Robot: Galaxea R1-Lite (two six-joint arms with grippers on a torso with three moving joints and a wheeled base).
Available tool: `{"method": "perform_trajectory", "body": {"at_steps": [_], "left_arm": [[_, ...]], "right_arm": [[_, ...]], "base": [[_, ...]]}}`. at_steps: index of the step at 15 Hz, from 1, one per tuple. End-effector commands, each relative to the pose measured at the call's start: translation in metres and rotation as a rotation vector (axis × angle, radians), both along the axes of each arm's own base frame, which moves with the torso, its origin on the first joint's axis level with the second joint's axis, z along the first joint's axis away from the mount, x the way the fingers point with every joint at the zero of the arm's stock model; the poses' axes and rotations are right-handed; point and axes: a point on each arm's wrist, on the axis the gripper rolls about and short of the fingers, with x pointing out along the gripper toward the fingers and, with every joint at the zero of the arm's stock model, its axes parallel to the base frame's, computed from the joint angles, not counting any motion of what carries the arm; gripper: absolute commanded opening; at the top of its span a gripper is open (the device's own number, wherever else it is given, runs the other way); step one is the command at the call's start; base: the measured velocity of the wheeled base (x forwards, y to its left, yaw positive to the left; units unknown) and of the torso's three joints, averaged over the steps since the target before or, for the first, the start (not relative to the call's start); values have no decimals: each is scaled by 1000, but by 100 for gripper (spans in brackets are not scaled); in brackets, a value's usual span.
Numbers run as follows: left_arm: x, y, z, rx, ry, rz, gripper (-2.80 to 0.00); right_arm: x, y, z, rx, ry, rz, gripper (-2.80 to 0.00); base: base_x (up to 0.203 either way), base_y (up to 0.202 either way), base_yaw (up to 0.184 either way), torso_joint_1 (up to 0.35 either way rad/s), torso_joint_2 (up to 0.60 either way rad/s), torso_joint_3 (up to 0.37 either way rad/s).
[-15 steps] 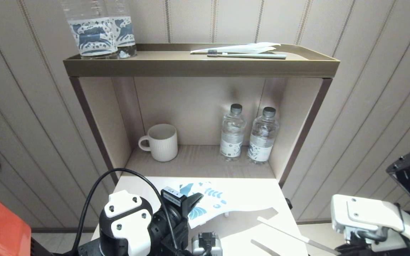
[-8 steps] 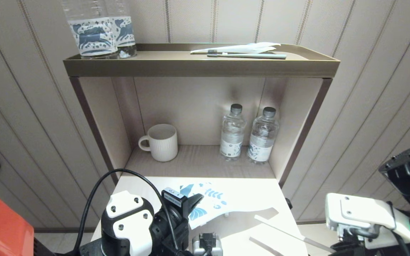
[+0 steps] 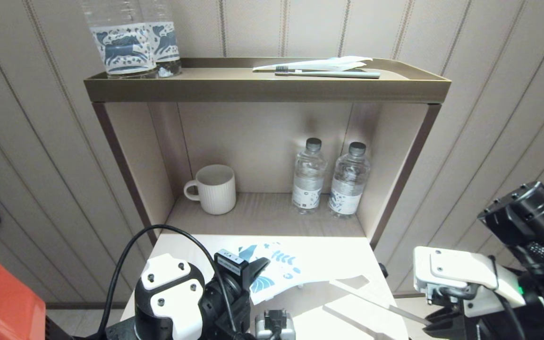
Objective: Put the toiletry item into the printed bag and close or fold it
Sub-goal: Place the toothbrush in the storage bag
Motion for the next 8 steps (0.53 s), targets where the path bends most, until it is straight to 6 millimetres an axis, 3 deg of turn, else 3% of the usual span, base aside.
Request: {"method": "perform_trajectory", "body": {"at_steps": [1,8], "left_arm": [[0,0,0,1,-9,-1,-280],[-1,0,-1,7,-6,-5,-280]], "right_arm": [[3,2,-2,-8,12,4,-280],[6,4,4,12,-19,2,-280]], "base": [[0,0,0,0,0,0],[0,0,0,0,0,0]]}}
